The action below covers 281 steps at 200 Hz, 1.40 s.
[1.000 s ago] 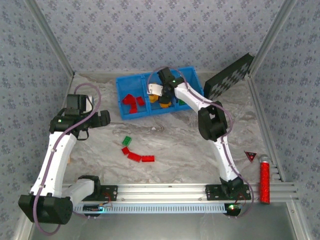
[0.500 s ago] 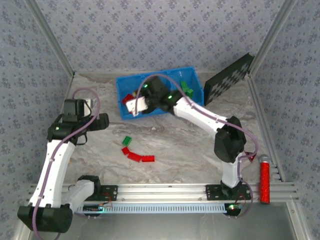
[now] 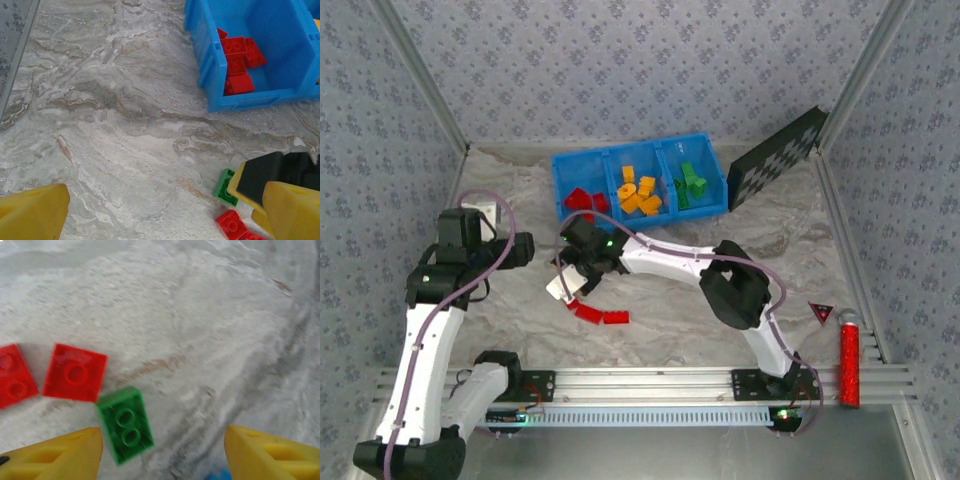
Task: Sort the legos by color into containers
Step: Pick up the lego from the center of the table.
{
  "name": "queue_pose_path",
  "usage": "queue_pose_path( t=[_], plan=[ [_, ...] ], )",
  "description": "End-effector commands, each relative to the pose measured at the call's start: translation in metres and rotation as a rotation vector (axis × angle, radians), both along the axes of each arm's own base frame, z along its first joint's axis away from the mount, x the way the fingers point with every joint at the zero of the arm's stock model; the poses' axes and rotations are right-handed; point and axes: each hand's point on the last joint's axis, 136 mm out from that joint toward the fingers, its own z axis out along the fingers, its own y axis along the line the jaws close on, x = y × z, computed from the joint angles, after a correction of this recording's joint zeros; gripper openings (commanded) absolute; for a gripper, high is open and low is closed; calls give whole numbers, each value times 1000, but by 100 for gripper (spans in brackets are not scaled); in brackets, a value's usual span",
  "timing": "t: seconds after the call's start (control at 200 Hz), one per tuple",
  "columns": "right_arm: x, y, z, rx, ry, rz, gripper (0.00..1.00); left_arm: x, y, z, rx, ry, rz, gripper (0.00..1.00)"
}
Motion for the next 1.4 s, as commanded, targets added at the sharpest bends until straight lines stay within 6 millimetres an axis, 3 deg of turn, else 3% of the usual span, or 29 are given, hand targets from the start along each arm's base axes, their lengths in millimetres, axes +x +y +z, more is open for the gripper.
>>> queue_pose_path(
  t=[0.0,0.17,0.49,0.835,0.97,1.074,1.189,1.329,1.399],
  plan=[
    [-15,-1,-13,-54,26,85,67,-1,-5,6,-3,-36,-32,99],
    [-16,0,-32,-91,41,75,67,-1,-9,5,-2,-42,-48,99],
    [8,-11,-55,-124,77,28,64,-1,-10,5,1,-49,-54,99],
    [12,-17,-79,-155,132,10,56,4,-13,-1,-7,-41,-62,99],
    [11,-16,-81,-148,149,4,51,5,-13,-2,-4,-37,-60,99],
    [11,-15,-83,-140,148,-2,33,6,-12,-3,2,-37,-56,99],
    [13,-16,-83,-129,147,-14,25,5,-11,-2,7,-37,-53,99],
    [23,-23,-70,-112,161,-100,18,5,-8,1,21,-42,-46,99],
    [27,-40,-55,-176,224,-175,16,5,-6,3,29,-48,-41,99]
  ],
)
